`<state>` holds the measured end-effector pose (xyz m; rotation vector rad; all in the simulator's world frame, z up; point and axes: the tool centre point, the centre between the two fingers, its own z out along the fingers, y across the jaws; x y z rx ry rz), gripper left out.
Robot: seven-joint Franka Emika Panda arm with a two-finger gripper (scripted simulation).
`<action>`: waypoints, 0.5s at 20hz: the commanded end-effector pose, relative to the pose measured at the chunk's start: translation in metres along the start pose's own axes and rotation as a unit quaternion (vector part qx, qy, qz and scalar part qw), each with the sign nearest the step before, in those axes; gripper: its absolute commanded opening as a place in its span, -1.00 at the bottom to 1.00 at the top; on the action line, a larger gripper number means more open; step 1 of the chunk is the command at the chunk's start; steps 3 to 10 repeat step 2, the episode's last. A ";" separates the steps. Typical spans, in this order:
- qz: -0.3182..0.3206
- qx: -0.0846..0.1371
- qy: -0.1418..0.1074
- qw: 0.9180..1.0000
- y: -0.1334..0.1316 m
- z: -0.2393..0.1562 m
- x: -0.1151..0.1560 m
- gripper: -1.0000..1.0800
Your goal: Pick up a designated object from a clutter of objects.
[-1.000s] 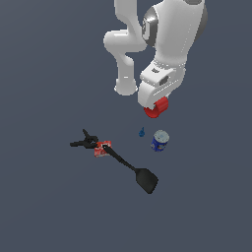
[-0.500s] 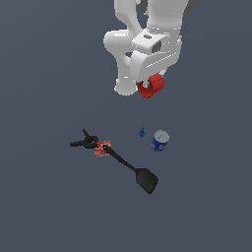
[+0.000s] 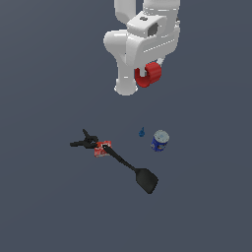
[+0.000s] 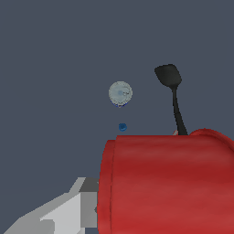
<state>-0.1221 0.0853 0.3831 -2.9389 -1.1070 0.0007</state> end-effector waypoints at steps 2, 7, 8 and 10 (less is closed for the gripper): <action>0.000 -0.001 0.000 1.000 0.000 -0.002 0.000 -1.00; 0.000 -0.001 0.000 1.000 0.000 -0.002 0.000 -1.00; 0.000 -0.001 0.000 1.000 0.000 -0.002 0.000 -1.00; 0.000 -0.001 0.000 1.000 0.000 -0.002 0.000 -1.00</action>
